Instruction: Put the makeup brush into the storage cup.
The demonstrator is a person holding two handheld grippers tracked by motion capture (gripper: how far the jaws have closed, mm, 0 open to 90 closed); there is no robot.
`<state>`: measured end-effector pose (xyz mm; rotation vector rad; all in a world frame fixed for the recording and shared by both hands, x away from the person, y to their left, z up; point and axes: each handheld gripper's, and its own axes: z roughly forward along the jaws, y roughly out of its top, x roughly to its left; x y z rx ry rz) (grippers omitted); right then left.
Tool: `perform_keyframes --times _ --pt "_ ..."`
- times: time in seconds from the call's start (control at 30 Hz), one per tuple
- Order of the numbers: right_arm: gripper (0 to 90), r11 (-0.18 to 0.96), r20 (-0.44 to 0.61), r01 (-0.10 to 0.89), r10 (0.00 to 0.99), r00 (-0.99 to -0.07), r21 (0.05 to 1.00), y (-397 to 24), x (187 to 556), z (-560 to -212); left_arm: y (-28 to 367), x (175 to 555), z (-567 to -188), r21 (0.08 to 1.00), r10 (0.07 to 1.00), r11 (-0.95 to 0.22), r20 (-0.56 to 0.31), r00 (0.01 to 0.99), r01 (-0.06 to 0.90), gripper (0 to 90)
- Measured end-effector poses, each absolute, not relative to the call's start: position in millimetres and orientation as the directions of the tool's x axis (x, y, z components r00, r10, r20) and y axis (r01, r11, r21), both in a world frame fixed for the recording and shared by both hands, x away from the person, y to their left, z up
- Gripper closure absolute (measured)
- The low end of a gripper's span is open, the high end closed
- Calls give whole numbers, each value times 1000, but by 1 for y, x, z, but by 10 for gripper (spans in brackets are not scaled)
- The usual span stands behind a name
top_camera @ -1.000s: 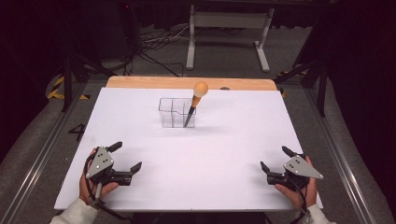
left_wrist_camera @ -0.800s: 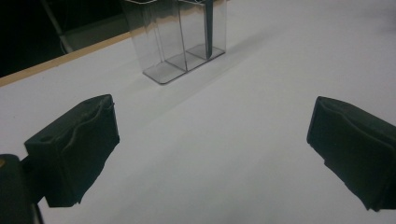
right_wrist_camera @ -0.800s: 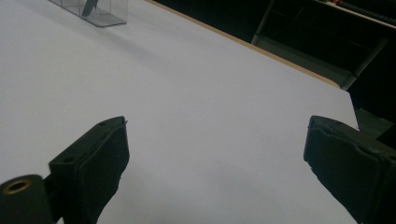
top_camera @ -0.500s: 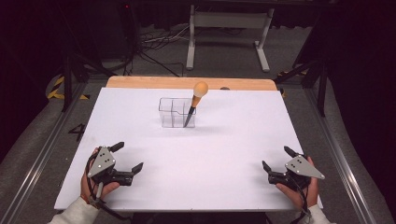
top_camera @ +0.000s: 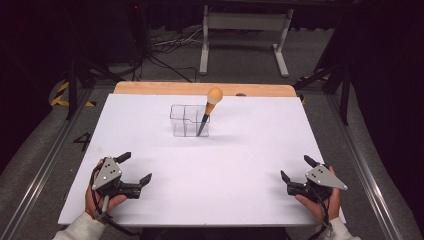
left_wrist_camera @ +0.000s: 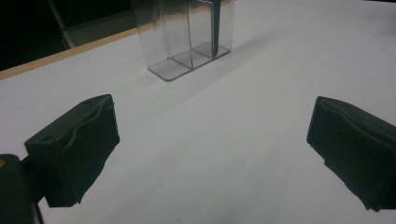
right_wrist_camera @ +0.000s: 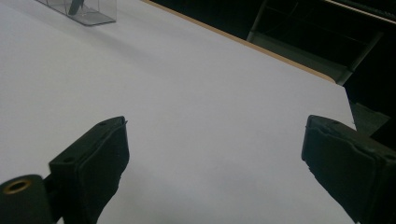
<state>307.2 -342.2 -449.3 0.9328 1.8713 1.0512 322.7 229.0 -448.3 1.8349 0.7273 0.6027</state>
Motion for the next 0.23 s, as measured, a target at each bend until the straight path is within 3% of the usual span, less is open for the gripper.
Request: perform_keyframes --times 0.23 --pt "86 382 -260 238 871 -417 893 -345 307 -452 225 324 -449 930 720 -300 76 690 211 30"
